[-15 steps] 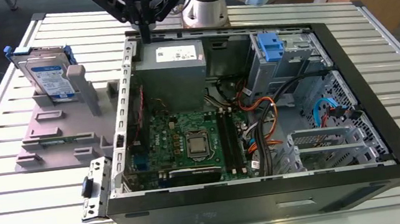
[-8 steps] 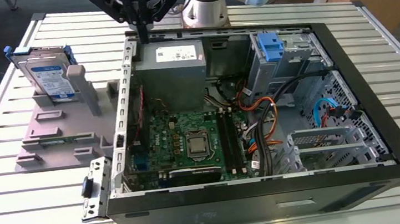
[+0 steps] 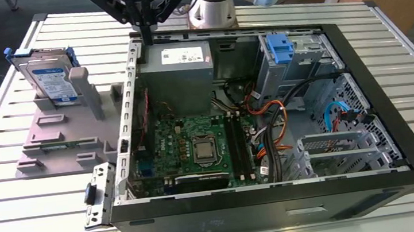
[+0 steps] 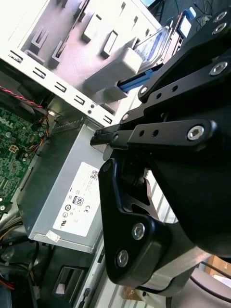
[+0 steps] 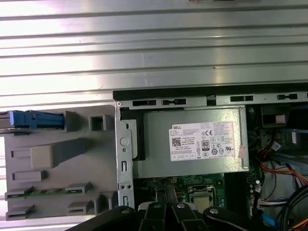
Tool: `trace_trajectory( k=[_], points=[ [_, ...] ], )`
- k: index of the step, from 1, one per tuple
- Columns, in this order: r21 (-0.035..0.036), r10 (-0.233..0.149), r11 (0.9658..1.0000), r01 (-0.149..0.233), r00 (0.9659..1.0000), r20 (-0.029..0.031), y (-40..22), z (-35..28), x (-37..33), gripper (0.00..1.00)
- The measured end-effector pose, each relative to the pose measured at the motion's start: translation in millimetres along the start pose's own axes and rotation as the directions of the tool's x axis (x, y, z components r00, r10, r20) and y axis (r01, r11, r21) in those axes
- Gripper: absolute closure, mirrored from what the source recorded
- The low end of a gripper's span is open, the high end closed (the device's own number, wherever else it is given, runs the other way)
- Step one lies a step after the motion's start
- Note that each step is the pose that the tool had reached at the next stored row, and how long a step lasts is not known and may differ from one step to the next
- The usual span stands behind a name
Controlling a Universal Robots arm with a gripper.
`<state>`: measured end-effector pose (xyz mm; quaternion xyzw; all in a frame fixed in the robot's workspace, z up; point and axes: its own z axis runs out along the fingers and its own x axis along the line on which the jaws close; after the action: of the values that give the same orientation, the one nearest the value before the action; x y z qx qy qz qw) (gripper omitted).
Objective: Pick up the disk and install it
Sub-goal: 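Reach for the disk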
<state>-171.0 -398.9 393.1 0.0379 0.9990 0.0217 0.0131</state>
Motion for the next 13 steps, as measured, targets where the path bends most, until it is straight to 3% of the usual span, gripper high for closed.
trace_trajectory(
  k=[10, 12, 13],
  points=[
    [0.0, 0.0, 1.0, 0.0, 1.0, 0.0, -0.2, -0.1, 2.7, 0.89],
    [0.0, 0.0, 1.0, 0.0, 1.0, 0.0, -1.1, 0.4, 13.9, 0.89],
    [0.0, 0.0, 1.0, 0.0, 1.0, 0.0, -1.1, 0.4, 14.0, 0.89]
  ],
)
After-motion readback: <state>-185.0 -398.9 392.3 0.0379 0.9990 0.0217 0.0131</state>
